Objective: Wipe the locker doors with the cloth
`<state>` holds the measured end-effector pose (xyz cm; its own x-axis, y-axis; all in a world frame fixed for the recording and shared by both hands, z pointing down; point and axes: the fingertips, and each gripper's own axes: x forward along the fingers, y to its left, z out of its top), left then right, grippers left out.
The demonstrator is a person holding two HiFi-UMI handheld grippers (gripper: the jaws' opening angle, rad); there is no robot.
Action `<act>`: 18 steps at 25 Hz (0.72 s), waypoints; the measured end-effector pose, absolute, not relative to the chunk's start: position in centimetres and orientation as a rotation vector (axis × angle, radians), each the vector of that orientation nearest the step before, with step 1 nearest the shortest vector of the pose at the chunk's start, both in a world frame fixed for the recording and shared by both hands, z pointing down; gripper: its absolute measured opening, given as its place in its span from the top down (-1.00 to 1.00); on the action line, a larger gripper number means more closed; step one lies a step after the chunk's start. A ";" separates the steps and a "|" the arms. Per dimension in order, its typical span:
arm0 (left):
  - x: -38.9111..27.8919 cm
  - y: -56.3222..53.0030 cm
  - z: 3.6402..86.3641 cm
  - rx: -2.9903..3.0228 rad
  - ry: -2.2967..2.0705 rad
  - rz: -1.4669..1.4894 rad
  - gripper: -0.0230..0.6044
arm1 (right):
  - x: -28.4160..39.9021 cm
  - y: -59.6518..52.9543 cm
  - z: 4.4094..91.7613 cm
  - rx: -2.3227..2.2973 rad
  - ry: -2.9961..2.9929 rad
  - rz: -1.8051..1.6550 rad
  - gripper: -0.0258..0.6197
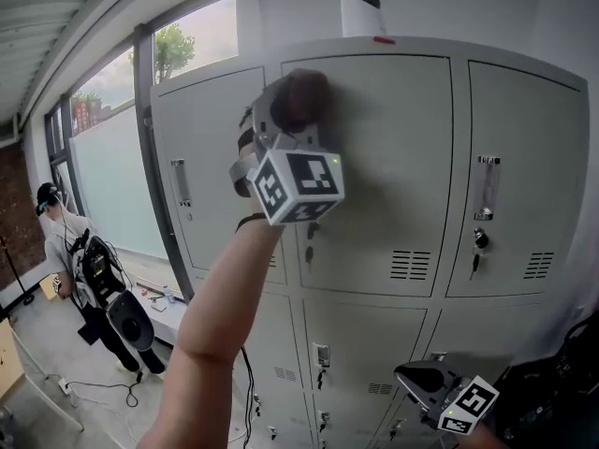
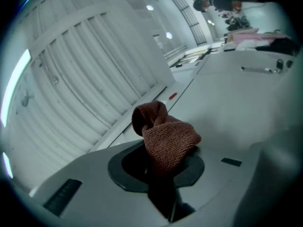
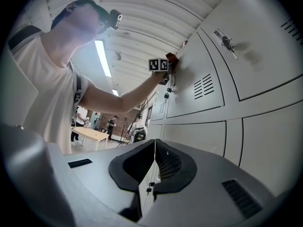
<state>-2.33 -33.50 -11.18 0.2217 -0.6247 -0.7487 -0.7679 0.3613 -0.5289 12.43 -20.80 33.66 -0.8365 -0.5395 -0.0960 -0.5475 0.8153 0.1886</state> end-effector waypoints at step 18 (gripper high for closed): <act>15.4 -29.6 -15.3 -1.305 1.179 0.069 0.70 | 17.7 -20.2 33.7 -1.084 2.852 0.304 0.86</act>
<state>15.40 -29.63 -15.29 0.4653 -0.5512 -0.6925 -0.6284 0.3453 -0.6971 17.67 -20.20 33.69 -0.7475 -0.6493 -0.1400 -0.6643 0.7307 0.1575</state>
